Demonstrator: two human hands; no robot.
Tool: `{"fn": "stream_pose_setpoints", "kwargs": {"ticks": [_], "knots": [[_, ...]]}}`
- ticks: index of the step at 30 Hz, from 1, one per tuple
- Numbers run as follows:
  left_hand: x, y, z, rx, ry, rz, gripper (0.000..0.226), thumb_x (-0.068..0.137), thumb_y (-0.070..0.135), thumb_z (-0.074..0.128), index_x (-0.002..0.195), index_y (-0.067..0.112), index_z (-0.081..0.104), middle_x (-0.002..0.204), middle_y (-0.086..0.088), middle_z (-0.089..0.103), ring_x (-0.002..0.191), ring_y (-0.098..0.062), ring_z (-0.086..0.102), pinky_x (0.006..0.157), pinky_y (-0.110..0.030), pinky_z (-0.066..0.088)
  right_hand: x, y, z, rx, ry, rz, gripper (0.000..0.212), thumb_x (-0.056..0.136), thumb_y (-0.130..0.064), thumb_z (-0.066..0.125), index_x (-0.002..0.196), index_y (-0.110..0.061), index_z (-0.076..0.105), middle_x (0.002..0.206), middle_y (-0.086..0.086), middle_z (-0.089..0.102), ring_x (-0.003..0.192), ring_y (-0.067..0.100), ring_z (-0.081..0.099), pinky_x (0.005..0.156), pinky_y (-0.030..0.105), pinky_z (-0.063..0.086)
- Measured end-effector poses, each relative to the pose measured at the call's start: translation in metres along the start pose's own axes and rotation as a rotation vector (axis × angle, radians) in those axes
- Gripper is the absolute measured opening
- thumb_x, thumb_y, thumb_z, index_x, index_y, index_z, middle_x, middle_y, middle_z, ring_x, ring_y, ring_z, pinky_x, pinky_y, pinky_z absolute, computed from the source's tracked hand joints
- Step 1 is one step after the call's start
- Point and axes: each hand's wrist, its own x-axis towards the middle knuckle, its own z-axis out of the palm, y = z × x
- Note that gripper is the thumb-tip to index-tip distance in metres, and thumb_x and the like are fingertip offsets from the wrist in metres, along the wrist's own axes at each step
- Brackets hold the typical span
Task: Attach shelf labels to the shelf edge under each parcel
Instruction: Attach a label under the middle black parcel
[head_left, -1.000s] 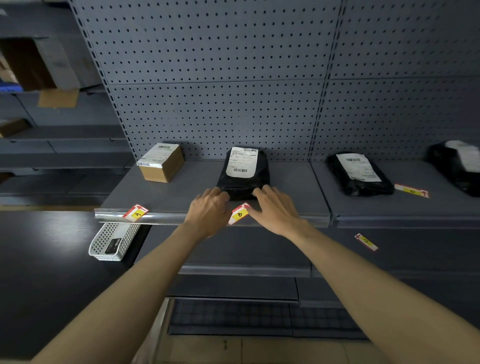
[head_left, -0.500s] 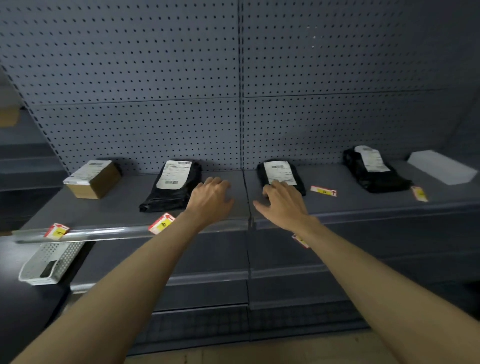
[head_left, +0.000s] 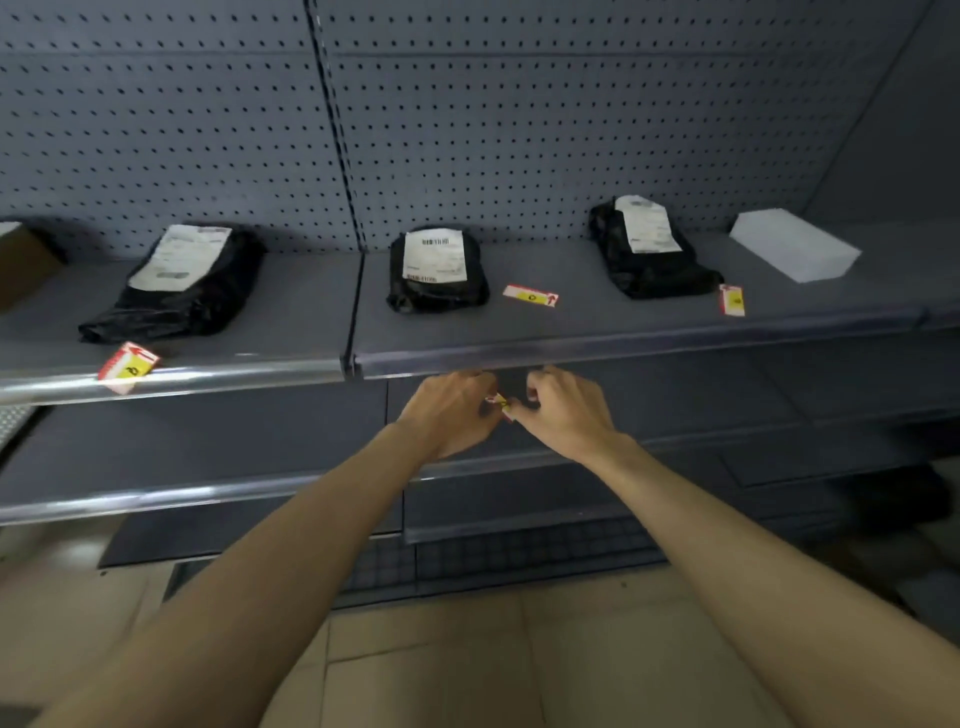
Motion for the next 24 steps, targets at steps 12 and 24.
{"fn": "stream_pose_setpoints", "kwargs": {"ticks": [12,24], "knots": [[0.077,-0.074,0.173,0.15,-0.137,-0.069,0.035,0.093,0.019,0.049,0.129,0.02,0.052,0.128,-0.008,0.057,0.111,-0.03,0.059,0.091,-0.045,0.05,0.054,0.084,0.16,0.031,-0.07,0.103,0.033,0.089,-0.042,0.061,0.089,-0.01,0.064,0.086,0.007,0.061,0.073,0.024,0.056,0.061,0.031,0.038],[0.167,-0.13,0.309,0.198,-0.157,0.017,0.049,0.096,0.015,0.046,0.142,0.026,0.031,0.146,-0.007,0.041,0.13,-0.029,0.042,0.107,-0.044,0.033,0.131,0.141,0.301,-0.019,-0.042,0.153,0.044,0.09,-0.048,0.057,0.11,-0.008,0.059,0.125,0.015,0.049,0.115,0.034,0.048,0.083,0.042,0.044]]}}
